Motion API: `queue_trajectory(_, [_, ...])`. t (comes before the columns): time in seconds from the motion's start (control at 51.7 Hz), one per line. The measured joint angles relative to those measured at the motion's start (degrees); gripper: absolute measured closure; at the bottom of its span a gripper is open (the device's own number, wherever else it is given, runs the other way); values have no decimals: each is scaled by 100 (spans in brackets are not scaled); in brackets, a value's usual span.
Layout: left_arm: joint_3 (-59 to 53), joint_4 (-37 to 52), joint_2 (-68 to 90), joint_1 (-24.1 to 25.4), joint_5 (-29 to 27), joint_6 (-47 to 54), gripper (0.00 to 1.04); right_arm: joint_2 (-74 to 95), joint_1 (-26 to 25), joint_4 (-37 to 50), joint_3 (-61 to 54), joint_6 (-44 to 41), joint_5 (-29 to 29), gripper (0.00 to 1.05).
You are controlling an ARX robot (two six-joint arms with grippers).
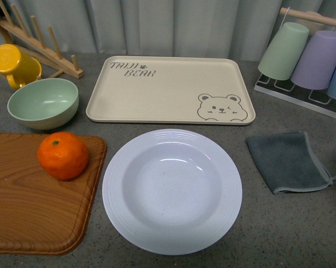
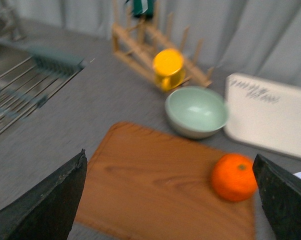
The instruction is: Place orange and plate with both arms
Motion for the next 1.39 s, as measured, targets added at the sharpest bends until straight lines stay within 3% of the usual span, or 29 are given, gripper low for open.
queue_trajectory(0.116, [173, 883, 973, 256, 168, -267, 6, 0, 0, 0, 0, 0, -11, 9])
queue_trajectory(0.213, [483, 2647, 2833, 702, 752, -229, 6, 0, 0, 0, 0, 0, 0, 9])
queue_trajectory(0.252, [627, 3045, 3556, 717, 726, -199, 6, 0, 0, 0, 0, 0, 2, 9])
queue_trajectory(0.406, [1602, 2955, 5683, 315, 1475, -363, 6, 0, 0, 0, 0, 0, 2, 9])
queue_trajectory(0.561, [2435, 2992, 7027, 55, 1849, -402, 6, 0, 0, 0, 0, 0, 4, 9])
queue_trajectory(0.967, [3646, 2299, 8623, -13, 2358, -385, 6, 0, 0, 0, 0, 0, 4, 9])
queue_trajectory(1.393, [4024, 1860, 9348, -15, 2671, -271, 6, 0, 0, 0, 0, 0, 4, 9])
